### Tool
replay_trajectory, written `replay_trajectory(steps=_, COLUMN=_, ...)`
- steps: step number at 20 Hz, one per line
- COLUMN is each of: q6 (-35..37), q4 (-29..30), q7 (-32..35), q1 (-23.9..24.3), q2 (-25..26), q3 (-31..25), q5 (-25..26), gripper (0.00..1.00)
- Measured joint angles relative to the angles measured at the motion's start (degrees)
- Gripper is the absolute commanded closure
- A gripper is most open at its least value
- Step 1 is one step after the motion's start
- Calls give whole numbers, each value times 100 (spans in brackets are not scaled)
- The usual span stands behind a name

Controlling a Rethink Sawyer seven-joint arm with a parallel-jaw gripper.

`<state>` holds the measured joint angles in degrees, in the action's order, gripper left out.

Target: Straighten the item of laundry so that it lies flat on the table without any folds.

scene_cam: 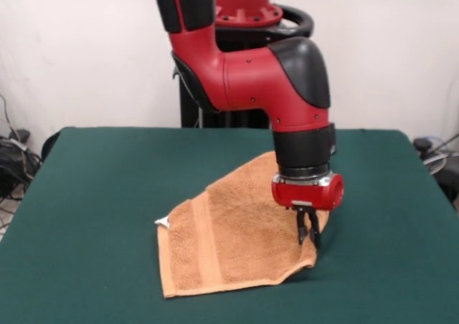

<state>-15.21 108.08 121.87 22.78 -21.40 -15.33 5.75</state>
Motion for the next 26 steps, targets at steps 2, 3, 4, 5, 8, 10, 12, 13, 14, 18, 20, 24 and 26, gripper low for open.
replay_trajectory(steps=2, q6=1, q4=54, q7=0, q1=48, q2=2, q3=-102, q5=-1, gripper=100)
replay_trajectory(steps=3, q6=1, q4=77, q7=0, q1=61, q2=2, q3=-140, q5=-1, gripper=100)
replay_trajectory(steps=4, q6=5, q4=115, q7=0, q1=69, q2=2, q3=-206, q5=0, gripper=100)
replay_trajectory(steps=5, q6=34, q4=163, q7=0, q1=54, q2=-2, q3=-278, q5=-2, gripper=100)
replay_trajectory(steps=8, q6=185, q4=286, q7=0, q1=-53, q2=-76, q3=-367, q5=-61, gripper=100)
replay_trajectory(steps=10, q6=379, q4=400, q7=0, q1=-177, q2=-194, q3=-400, q5=-133, gripper=100)
replay_trajectory(steps=12, q6=556, q4=498, q7=0, q1=-250, q2=-290, q3=-454, q5=-151, gripper=100)
replay_trajectory(steps=13, q6=616, q4=526, q7=0, q1=-259, q2=-313, q3=-491, q5=-152, gripper=100)
replay_trajectory(steps=14, q6=678, q4=556, q7=0, q1=-258, q2=-330, q3=-545, q5=-152, gripper=100)
replay_trajectory(steps=18, q6=775, q4=649, q7=0, q1=-242, q2=-352, q3=-677, q5=-152, gripper=100)
replay_trajectory(steps=20, q6=776, q4=693, q7=0, q1=-213, q2=-370, q3=-746, q5=-152, gripper=100)
replay_trajectory(steps=24, q6=776, q4=814, q7=0, q1=9, q2=-335, q3=-1026, q5=-153, gripper=100)
replay_trajectory(steps=26, q6=775, q4=830, q7=0, q1=108, q2=-265, q3=-1160, q5=-157, gripper=100)
